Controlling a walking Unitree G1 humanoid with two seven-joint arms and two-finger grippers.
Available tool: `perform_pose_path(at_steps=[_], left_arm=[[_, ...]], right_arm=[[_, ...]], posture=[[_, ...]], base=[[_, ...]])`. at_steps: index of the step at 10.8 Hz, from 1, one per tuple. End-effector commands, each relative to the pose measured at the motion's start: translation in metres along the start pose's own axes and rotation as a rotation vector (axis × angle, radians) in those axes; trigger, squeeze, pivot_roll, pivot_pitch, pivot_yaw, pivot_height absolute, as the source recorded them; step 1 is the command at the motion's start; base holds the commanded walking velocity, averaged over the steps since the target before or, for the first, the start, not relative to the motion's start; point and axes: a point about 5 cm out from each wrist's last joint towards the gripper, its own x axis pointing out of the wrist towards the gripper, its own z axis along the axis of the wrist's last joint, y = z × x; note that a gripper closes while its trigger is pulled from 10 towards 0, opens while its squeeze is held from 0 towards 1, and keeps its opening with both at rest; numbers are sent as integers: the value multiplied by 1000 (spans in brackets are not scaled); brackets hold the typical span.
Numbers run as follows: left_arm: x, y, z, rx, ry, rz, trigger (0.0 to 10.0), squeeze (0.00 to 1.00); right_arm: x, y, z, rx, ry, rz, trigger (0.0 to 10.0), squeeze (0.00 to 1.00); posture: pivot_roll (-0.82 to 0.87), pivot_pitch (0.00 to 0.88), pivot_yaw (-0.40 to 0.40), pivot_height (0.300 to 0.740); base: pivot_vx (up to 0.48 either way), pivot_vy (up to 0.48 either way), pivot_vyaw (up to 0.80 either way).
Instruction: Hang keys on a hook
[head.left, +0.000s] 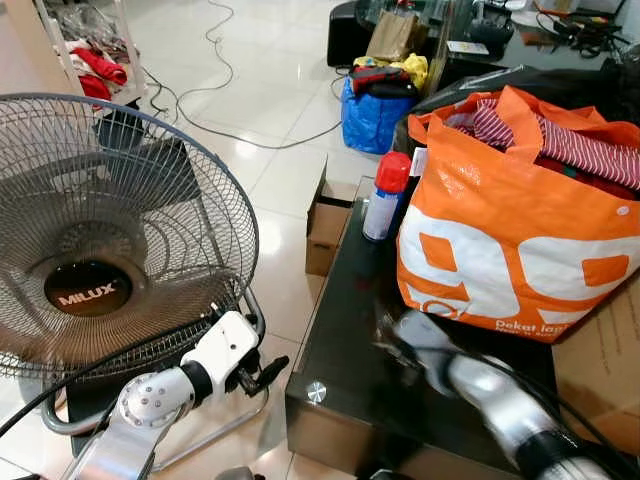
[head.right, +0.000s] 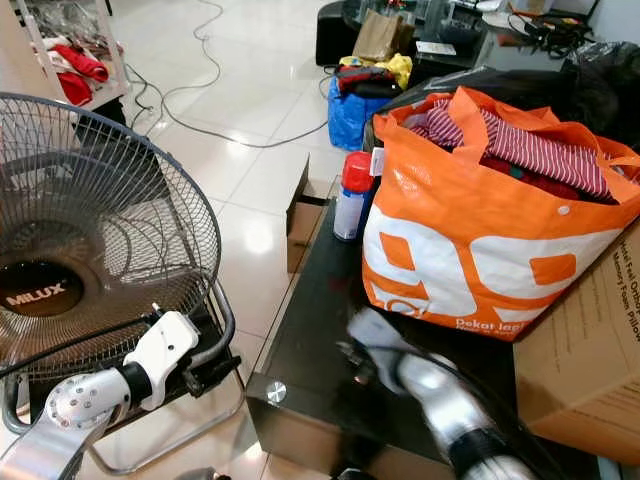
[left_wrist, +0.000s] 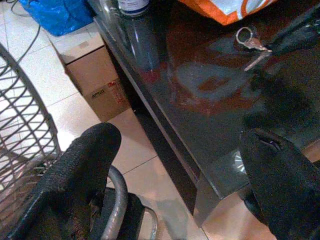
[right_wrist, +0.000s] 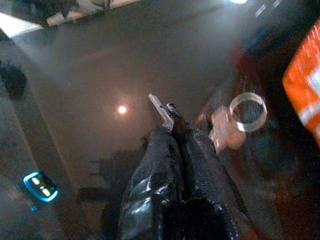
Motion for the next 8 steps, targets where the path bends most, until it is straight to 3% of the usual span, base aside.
perform_pose_path(at_steps=[1,2,3,8], left_arm=[[0,-2,9,17,-25,-15,10000,0],[0,-2,10,20,-27,-19,10000,0],[0,-3,13,24,-30,-24,10000,0],[-2,-6,13,22,-20,-34,10000,0]], right_arm=[[-4,-3,7,8,-32,-8,1529,0],[-5,-2,8,11,-38,-10,10000,0],[-8,-1,9,44,-48,-3,10000,1000],[-16,4,2,3,21,34,10000,1000]], posture=[[20,0,-45,740],[18,0,-43,740],[18,0,-42,740],[18,0,-42,740]], base=[[0,0,0],[0,0,0],[0,0,0],[0,0,0]])
